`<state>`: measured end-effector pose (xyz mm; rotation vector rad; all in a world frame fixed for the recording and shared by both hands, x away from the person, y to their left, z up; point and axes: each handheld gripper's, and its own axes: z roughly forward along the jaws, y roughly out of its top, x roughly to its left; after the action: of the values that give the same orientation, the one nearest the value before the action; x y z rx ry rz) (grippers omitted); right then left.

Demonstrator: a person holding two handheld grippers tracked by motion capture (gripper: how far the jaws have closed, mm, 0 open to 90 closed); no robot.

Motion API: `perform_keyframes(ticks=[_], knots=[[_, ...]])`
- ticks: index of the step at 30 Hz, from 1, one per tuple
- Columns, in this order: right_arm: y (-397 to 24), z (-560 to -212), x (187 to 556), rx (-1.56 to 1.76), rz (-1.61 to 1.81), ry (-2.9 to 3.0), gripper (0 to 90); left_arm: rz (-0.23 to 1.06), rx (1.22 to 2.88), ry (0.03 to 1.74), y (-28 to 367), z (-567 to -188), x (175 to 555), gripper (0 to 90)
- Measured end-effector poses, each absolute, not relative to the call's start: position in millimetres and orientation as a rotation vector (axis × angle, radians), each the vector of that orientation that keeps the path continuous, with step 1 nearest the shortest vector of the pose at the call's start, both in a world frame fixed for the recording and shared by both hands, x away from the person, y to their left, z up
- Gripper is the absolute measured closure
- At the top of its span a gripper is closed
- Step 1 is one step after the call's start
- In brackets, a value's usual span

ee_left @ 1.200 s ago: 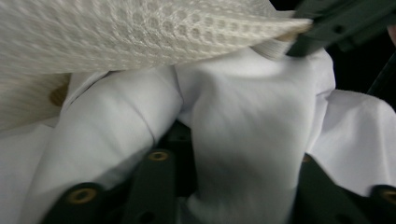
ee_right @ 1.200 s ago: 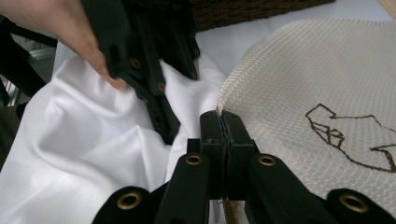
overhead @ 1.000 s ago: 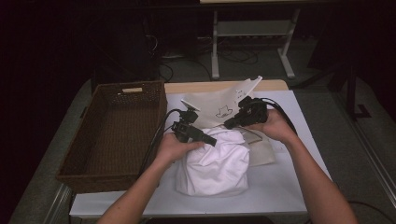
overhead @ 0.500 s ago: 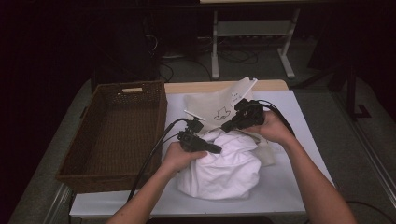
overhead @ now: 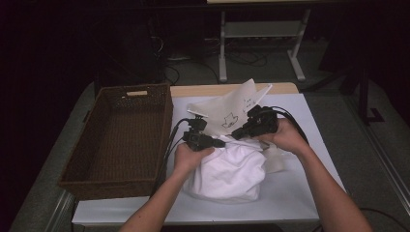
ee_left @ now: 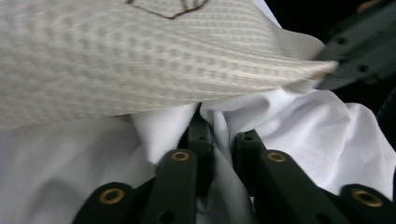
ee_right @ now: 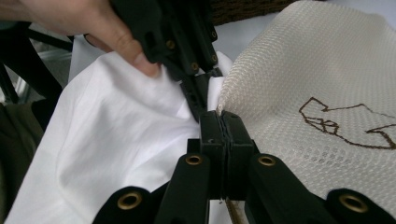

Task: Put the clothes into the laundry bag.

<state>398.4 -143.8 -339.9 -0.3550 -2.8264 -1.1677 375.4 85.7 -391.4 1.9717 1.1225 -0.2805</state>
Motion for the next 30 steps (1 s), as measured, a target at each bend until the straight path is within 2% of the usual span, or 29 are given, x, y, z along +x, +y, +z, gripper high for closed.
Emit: perform_keyframes(ticks=[1, 3, 4, 6, 7, 8, 13, 18, 19, 20, 22, 23, 24, 26, 30], knots=[[-146, -342, 399, -0.363, -1.172, -2.817, 88.6, -0.308, 1.975, 1.12, 87, -391, 375, 73.6], [-149, -344, 399, -0.376, -1.163, -2.821, 88.5, -0.331, 1.987, 1.119, 91, -387, 373, 62.0], [-151, -345, 399, -0.385, -1.156, -2.826, 88.5, -0.336, 2.005, 1.109, 94, -384, 371, 52.2], [-152, -345, 399, -0.385, -1.149, -2.836, 88.5, -0.318, 2.026, 1.095, 99, -377, 366, 46.4], [-152, -345, 399, -0.385, -1.149, -2.836, 88.5, -0.303, 2.033, 1.089, 102, -374, 363, 46.4], [-152, -345, 400, -0.389, -1.143, -2.844, 88.4, -0.306, 2.032, 1.09, 104, -372, 361, 41.6], [-153, -345, 399, -0.409, -1.125, -2.865, 88.4, -0.271, 2.085, 1.117, 106, -371, 352, 34.1], [-155, -344, 397, -0.417, -1.117, -2.881, 88.4, -0.344, 2.136, 1.119, 100, -391, 352, 31.7], [-155, -343, 397, -0.416, -1.113, -2.883, 88.4, -0.356, 2.136, 1.119, 100, -394, 353, 32.4], [-154, -344, 397, -0.411, -1.117, -2.875, 88.4, -0.347, 2.155, 1.117, 98, -398, 354, 38.9], [-153, -345, 397, -0.405, -1.123, -2.874, 88.4, -0.357, 2.158, 1.114, 97, -400, 355, 42.1], [-153, -345, 397, -0.404, -1.122, -2.871, 88.4, -0.374, 2.156, 1.118, 96, -403, 356, 46.5], [-150, -346, 397, -0.392, -1.122, -2.867, 88.4, -0.375, 2.159, 1.11, 95, -404, 357, 61.3], [-149, -347, 397, -0.391, -1.122, -2.863, 88.5, -0.359, 2.152, 1.085, 93, -406, 356, 73.6], [-146, -347, 397, -0.373, -1.129, -2.854, 88.5, -0.376, 2.1, 1.035, 92, -401, 355, 79.1]])
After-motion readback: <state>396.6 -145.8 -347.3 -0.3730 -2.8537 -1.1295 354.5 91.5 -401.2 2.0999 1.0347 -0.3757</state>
